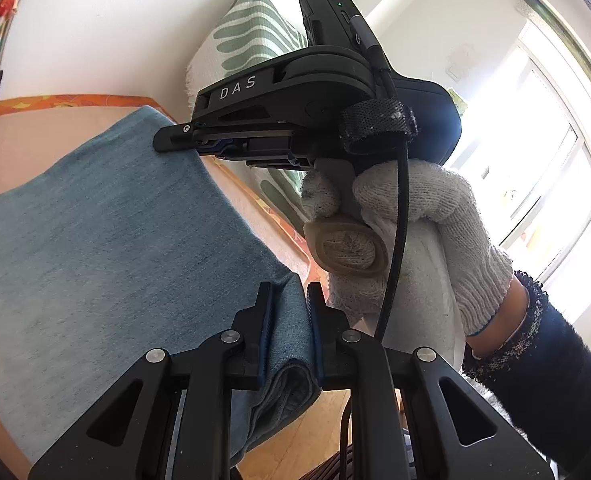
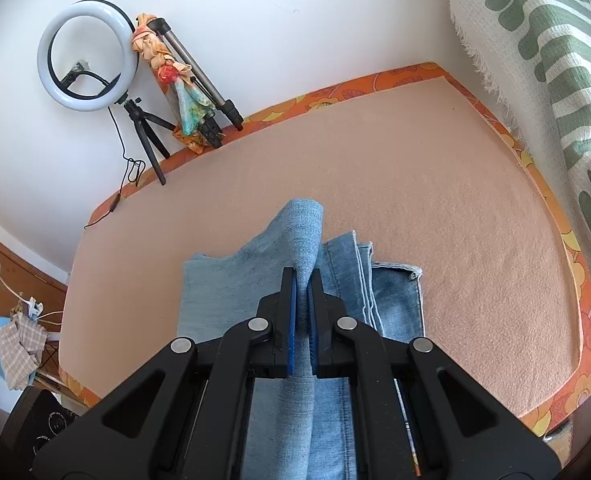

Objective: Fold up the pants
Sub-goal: 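Lift the jeans end with both grippers and fold it over the rest, then lower the folded jeans onto the bed and open both grippers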

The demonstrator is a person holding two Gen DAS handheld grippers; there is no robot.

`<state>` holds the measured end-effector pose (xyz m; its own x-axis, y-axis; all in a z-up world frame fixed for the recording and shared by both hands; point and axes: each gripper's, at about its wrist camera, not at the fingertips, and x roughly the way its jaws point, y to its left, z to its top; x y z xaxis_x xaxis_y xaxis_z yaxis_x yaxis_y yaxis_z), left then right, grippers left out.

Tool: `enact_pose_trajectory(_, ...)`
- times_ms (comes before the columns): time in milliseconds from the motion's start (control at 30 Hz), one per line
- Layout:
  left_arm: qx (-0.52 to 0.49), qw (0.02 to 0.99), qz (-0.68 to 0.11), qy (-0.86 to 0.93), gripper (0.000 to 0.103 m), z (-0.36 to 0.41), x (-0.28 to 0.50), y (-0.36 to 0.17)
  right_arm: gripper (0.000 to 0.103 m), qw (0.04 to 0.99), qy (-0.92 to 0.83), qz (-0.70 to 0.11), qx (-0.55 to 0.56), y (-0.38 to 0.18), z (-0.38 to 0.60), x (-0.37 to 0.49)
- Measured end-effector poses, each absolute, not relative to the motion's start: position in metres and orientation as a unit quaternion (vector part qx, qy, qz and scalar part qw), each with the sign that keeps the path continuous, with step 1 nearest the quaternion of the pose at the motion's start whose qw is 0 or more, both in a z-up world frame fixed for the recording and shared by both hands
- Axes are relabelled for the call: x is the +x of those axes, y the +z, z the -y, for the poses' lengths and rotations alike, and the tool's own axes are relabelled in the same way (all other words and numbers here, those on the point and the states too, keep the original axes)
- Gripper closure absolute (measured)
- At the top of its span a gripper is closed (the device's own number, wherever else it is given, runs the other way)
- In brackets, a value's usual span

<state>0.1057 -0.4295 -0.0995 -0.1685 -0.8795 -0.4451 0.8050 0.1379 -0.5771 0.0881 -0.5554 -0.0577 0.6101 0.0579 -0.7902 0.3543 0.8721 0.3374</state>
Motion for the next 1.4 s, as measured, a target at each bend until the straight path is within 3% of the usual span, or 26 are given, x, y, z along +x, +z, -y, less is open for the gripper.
enact_pose_trajectory(633,0.01,0.64,-0.419,-0.644,0.088,0.503,0.09,-0.126,0.097,0.84,-0.101,-0.468,0.257,-0.128,0.6,0.08)
enact_pose_trajectory(900,0.03,0.638,-0.425,-0.641,0.088,0.513,0.067,-0.128,0.097,0.834,-0.099,-0.483,0.248,-0.133,0.602,0.083)
enact_pose_trajectory(1000,0.037,0.633,-0.433,-0.641,0.083,0.511,0.059,-0.13,0.097,0.833,-0.106,-0.487,0.239,-0.132,0.601,0.085)
enact_pose_trajectory(1100,0.048,0.633,-0.435,-0.638,0.083,0.515,0.049,-0.132,0.092,0.832,-0.119,-0.487,0.239,-0.131,0.604,0.083)
enact_pose_trajectory(1333,0.064,0.627,-0.442,-0.639,0.082,0.518,0.031,-0.134,0.091,0.838,-0.145,-0.461,0.252,-0.114,0.615,0.061)
enact_pose_trajectory(1400,0.072,0.633,-0.434,-0.638,0.08,0.512,0.025,-0.128,0.086,0.841,-0.149,-0.454,0.254,-0.108,0.616,0.052)
